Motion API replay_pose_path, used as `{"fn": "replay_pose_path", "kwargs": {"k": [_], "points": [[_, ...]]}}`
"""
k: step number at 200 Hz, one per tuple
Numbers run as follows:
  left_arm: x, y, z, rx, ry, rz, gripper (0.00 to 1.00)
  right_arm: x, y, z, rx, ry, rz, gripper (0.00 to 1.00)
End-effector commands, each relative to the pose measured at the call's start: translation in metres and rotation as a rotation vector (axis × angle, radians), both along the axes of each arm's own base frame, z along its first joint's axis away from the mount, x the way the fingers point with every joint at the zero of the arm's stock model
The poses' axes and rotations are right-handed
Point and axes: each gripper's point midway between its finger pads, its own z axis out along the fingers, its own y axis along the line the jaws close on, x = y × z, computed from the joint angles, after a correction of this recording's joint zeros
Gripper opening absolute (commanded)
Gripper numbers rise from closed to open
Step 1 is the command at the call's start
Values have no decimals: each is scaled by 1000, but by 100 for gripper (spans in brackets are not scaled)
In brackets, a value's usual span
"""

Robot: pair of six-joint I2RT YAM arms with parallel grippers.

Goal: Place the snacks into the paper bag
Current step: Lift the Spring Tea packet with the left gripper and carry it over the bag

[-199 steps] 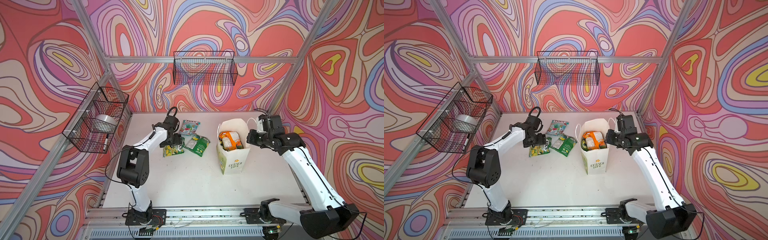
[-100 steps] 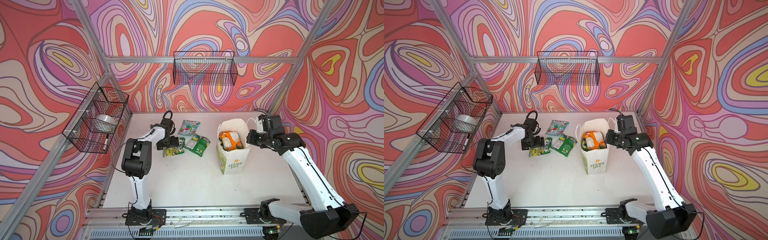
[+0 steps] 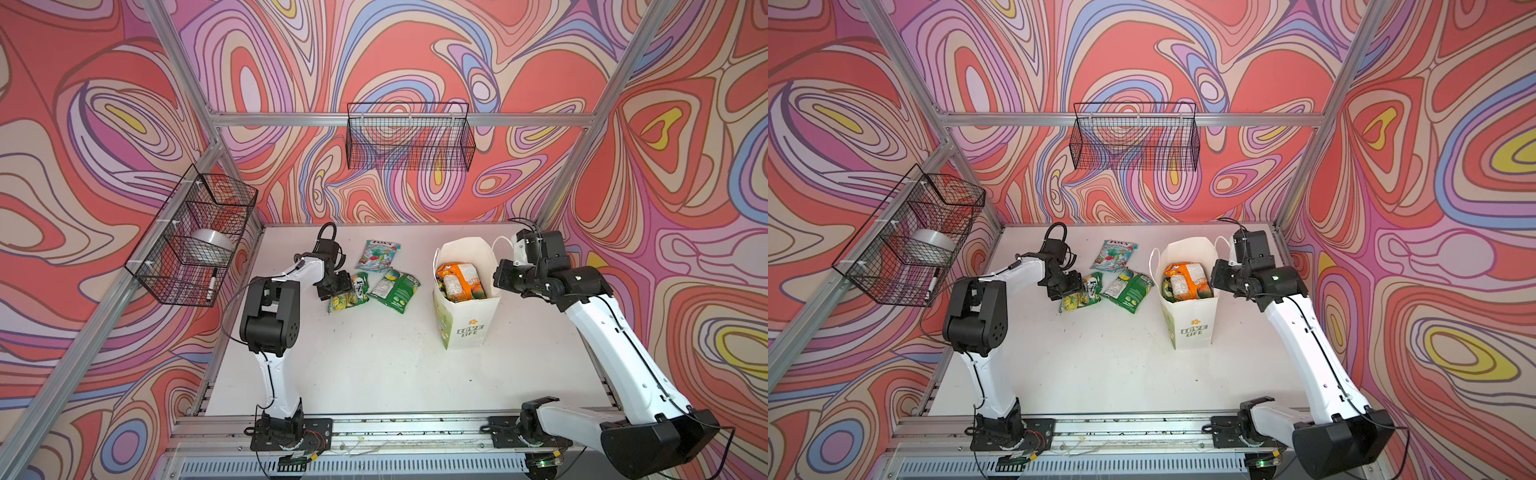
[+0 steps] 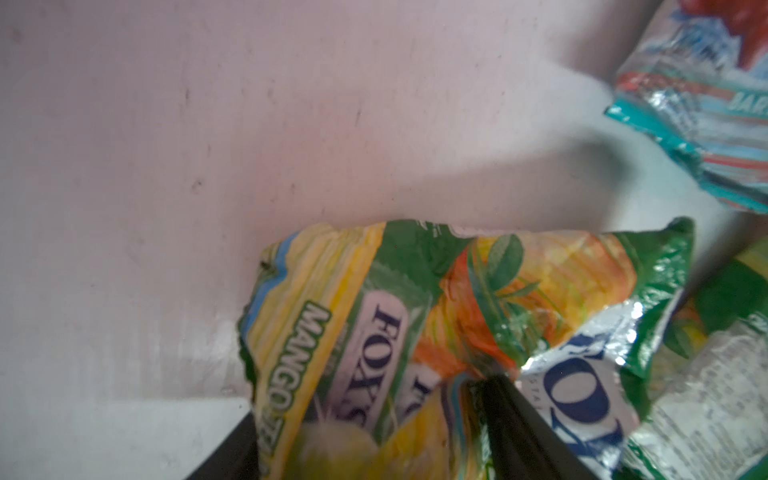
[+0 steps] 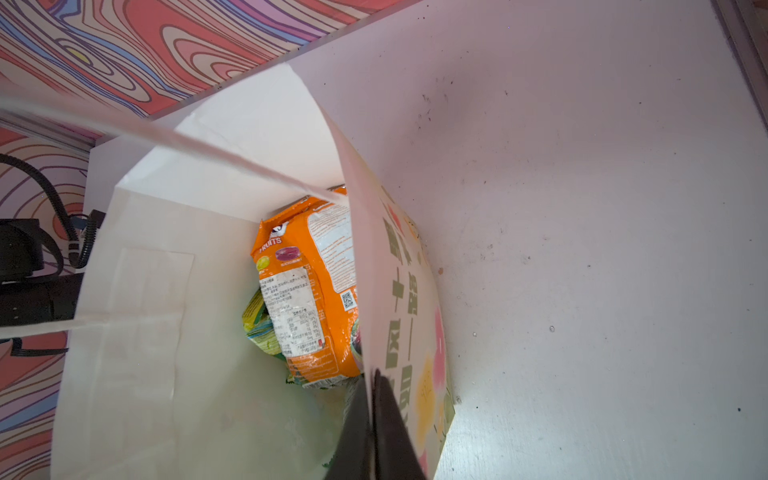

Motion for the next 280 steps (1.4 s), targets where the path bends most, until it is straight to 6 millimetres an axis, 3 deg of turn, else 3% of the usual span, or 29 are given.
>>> {"fn": "replay_pose_path", "kwargs": {"k": [1, 48, 102, 123, 148, 180, 200, 219, 247, 280], "points": [[-21, 2, -14, -8, 55, 45, 50, -4, 5, 17, 14, -54, 30, 0], [-19, -13, 48, -142, -102, 69, 18, -4, 5, 21, 18, -67, 33, 0], [-39, -9, 141, -182, -297, 88, 14, -3, 7, 26, 27, -88, 40, 0], [-54, -11, 192, -199, -403, 68, 14, -2, 8, 29, 26, -99, 45, 0], [-74, -29, 263, -170, -555, -5, 14, 0, 7, 35, 22, -123, 46, 0], [-98, -71, 357, -195, -770, -128, 14, 1, 8, 39, 23, -129, 50, 0], [-112, -113, 410, -243, -892, -249, 14, 1, 7, 38, 23, -130, 48, 0], [-123, -161, 444, -290, -970, -374, 15, 2, 8, 37, 26, -123, 52, 0], [-120, -232, 451, -327, -986, -504, 15, 1, 11, 37, 43, -122, 55, 0], [-103, -292, 425, -302, -937, -556, 14, 0, 14, 40, 65, -129, 61, 0]]}}
